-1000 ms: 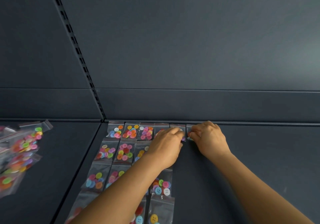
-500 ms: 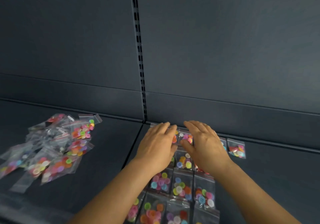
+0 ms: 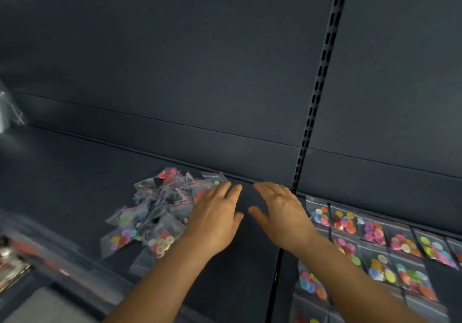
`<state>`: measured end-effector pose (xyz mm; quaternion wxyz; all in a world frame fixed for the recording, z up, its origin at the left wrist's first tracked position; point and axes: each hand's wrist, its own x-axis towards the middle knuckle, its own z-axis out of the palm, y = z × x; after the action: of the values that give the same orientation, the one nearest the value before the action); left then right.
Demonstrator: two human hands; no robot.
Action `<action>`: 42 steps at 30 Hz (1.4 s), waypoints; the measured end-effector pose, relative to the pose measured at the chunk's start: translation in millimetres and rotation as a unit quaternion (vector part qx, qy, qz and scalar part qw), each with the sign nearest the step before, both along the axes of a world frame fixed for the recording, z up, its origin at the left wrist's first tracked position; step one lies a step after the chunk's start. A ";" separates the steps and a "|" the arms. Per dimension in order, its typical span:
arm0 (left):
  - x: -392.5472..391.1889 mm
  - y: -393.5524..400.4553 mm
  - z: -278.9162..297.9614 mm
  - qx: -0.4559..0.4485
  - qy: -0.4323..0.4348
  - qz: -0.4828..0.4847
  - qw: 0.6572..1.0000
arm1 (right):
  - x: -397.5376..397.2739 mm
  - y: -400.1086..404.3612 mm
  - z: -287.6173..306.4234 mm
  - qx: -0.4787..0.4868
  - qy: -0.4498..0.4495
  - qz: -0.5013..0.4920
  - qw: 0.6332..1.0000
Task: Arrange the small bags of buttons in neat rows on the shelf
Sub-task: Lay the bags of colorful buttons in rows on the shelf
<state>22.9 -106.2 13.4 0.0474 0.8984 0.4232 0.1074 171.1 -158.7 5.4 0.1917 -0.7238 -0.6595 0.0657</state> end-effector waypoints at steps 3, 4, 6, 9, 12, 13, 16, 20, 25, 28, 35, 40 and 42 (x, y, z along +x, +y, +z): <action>-19.1 23.6 -7.4 0.004 -0.007 0.017 1.000 | -17.1 22.8 -6.1 -0.017 0.014 0.005 1.000; -23.6 31.0 -9.3 0.005 -0.010 0.023 1.000 | -21.4 29.8 -7.6 -0.023 0.017 0.004 1.000; -29.6 46.0 -12.9 0.001 -0.019 0.039 0.999 | -28.1 43.5 -10.3 -0.039 0.027 -0.001 0.999; -32.5 68.6 -18.5 -0.014 -0.022 0.064 0.998 | -34.5 62.5 -16.2 -0.062 0.043 -0.011 0.997; -27.8 86.2 -22.7 -0.025 -0.025 0.070 0.997 | -37.7 79.6 -23.2 -0.078 0.057 -0.027 0.995; -25.4 90.5 -23.5 -0.027 -0.029 0.068 0.997 | -37.9 84.7 -25.4 -0.082 0.061 -0.031 0.994; -21.1 101.8 -27.1 -0.012 -0.040 0.055 0.998 | -36.8 98.4 -32.0 -0.091 0.074 -0.038 0.992; -25.7 110.6 -34.9 0.013 -0.086 0.062 0.994 | -35.1 114.5 -39.7 -0.082 0.081 -0.061 0.991; -37.8 113.6 -32.0 0.008 -0.179 0.093 0.979 | -39.2 131.4 -39.7 -0.086 0.061 -0.131 0.986; -41.6 111.8 -29.3 -0.021 -0.204 0.096 0.974 | -42.5 140.1 -42.2 -0.094 0.075 -0.159 0.980; -50.2 114.2 -30.9 -0.066 -0.244 0.133 0.958 | -41.7 143.8 -44.1 -0.060 0.156 -0.187 0.968; -54.5 115.0 -29.1 -0.061 -0.227 0.114 0.965 | -38.5 129.2 -35.6 -0.076 0.141 -0.174 0.972; -55.8 114.0 -29.1 -0.055 -0.226 0.110 0.966 | -43.1 122.6 -31.7 -0.037 0.164 -0.163 0.972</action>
<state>-33.0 7.8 -15.7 0.1795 0.7945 0.5031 0.2889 128.0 -36.1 -26.3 0.2781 -0.8079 -0.4891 0.1754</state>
